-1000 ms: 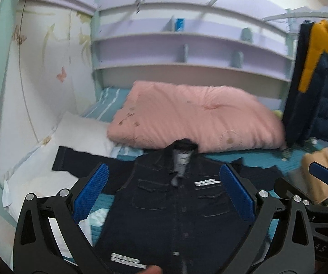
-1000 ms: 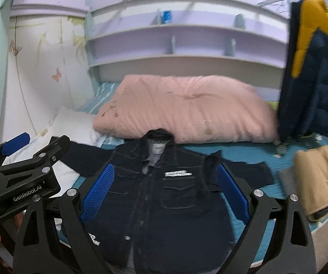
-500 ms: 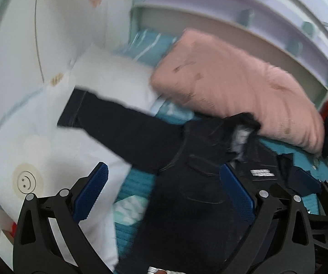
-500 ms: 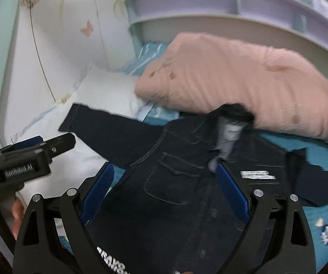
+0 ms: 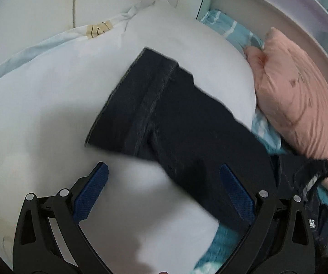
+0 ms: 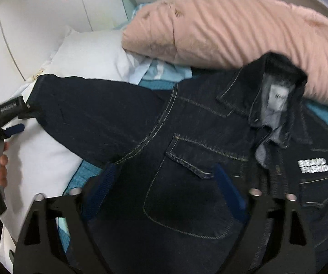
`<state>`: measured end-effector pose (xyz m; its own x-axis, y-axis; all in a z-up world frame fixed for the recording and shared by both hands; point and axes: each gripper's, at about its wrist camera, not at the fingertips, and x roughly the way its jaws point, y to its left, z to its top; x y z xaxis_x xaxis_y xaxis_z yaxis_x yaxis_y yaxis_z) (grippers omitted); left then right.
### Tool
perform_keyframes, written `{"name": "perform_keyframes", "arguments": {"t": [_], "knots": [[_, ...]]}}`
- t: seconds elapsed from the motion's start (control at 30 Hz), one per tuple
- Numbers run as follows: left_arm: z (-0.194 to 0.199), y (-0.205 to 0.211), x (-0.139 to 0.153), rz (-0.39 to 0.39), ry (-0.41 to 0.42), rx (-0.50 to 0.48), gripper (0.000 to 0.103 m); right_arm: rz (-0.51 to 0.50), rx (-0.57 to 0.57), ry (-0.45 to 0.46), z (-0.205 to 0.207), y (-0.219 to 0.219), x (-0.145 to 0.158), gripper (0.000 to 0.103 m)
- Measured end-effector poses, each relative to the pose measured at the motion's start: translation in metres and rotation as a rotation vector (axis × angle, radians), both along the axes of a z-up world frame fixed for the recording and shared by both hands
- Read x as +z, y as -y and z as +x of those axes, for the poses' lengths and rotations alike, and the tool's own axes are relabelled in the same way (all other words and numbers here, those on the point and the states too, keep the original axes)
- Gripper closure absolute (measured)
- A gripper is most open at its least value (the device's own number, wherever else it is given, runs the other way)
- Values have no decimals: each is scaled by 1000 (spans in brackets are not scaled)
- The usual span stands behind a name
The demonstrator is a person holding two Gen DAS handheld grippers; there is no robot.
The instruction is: Fold large clothes
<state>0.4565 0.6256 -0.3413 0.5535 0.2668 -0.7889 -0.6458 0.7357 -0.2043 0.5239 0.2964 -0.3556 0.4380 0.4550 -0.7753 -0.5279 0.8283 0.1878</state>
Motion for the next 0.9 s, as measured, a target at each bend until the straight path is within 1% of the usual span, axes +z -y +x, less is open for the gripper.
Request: {"name": "perform_keyframes", "arguments": {"t": [0.03, 0.07, 0.1, 0.13, 0.17, 0.2, 0.23, 0.27, 0.3, 0.33, 0.37, 0.4, 0.43, 0.47, 0.5, 0.6, 0.67, 0.73, 0.8, 0.83, 0.87, 0.9], "knots": [[3, -3, 3, 2, 14, -1, 5, 3, 8, -12, 3, -3, -5, 50], [6, -11, 3, -10, 25, 5, 5, 11, 19, -27, 5, -6, -10, 73], [9, -16, 3, -30, 38, 16, 5, 23, 31, -46, 8, -10, -14, 87], [8, -19, 4, -46, 53, 28, 5, 37, 40, -66, 11, -13, -18, 92], [7, -22, 6, -59, 84, 40, 5, 63, 49, -90, 15, -17, -22, 99], [6, -25, 8, -70, 110, 45, 6, 77, 53, -101, 17, -20, -25, 100], [8, -29, 9, -68, 115, 49, 7, 104, 64, -119, 20, -24, -28, 100], [13, -28, 8, -61, 103, 44, 8, 120, 67, -125, 21, -27, -29, 100], [18, -27, 7, -37, 78, 34, 18, 141, 70, -140, 24, -30, -31, 100], [20, -28, 5, -6, 53, 34, 32, 160, 76, -157, 25, -33, -33, 100], [22, -29, 4, 0, 42, 28, 33, 177, 82, -184, 28, -38, -39, 100], [22, -30, 4, -12, 59, 23, 40, 173, 83, -194, 29, -40, -42, 100], [20, -30, 6, -12, 68, 23, 52, 165, 84, -203, 30, -43, -47, 100], [19, -29, 9, -16, 81, 13, 58, 159, 87, -222, 32, -47, -53, 100], [17, -25, 15, -17, 106, -4, 67, 153, 84, -236, 34, -48, -60, 101], [15, -8, 31, 20, 141, -46, 75, 137, 75, -265, 40, -51, -73, 103], [14, 10, 46, 46, 175, -78, 77, 146, 76, -292, 45, -50, -78, 103], [16, 36, 64, 68, 215, -145, 78, 175, 77, -326, 50, -46, -82, 103], [22, 69, 82, 84, 245, -225, 78, 191, 90, -339, 52, -44, -77, 103], [25, 84, 89, 89, 259, -257, 78, 224, 90, -347, 53, -39, -74, 103], [27, 99, 95, 95, 272, -286, 78, 246, 86, -345, 54, -34, -70, 100], [32, 117, 101, 94, 283, -327, 78, 272, 73, -335, 54, -25, -64, 101]]}}
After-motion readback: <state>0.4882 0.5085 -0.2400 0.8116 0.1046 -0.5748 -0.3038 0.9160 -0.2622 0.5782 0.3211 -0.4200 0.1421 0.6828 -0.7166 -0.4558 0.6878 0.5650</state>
